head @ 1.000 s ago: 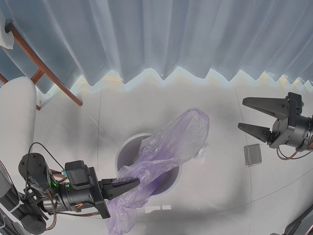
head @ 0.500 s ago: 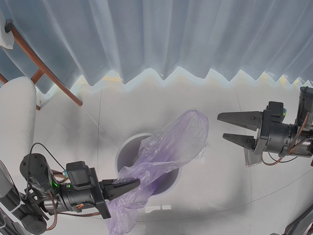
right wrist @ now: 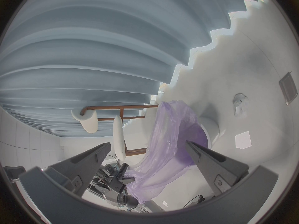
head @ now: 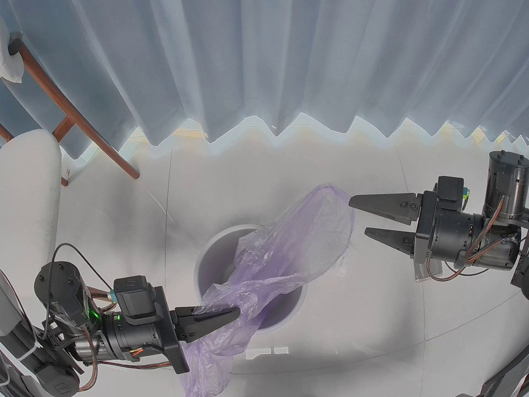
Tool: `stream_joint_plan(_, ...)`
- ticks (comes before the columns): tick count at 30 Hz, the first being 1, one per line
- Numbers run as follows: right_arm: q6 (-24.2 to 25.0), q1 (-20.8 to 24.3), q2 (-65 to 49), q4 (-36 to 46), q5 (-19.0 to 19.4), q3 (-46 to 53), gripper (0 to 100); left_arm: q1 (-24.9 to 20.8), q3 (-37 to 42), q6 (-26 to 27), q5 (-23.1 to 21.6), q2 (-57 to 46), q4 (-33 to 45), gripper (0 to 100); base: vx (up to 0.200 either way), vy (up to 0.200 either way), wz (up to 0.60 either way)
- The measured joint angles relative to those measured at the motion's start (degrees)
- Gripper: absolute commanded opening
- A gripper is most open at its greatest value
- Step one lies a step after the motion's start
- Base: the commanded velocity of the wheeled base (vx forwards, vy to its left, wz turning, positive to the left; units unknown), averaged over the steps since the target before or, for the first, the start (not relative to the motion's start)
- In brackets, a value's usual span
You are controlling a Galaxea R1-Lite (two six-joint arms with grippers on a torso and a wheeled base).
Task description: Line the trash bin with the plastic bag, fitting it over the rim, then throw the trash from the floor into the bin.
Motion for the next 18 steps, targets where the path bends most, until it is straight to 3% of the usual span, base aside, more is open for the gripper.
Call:
stream_joint_plan(13, -4.46, 1.16, 4.78, -0.22, -5.36, 0.02, 100, -0.22, 0.30, 0.02, 0.00, 0.20, 0.02, 0, 0.000, 0.000, 0.00)
stream_joint_plan(18, -4.72, 2.95, 6.95, -0.63, -9.23, 0.18, 100, -0.23, 0.69, 0.07, -0.07, 0.45, 0.00, 0, 0.000, 0.000, 0.00)
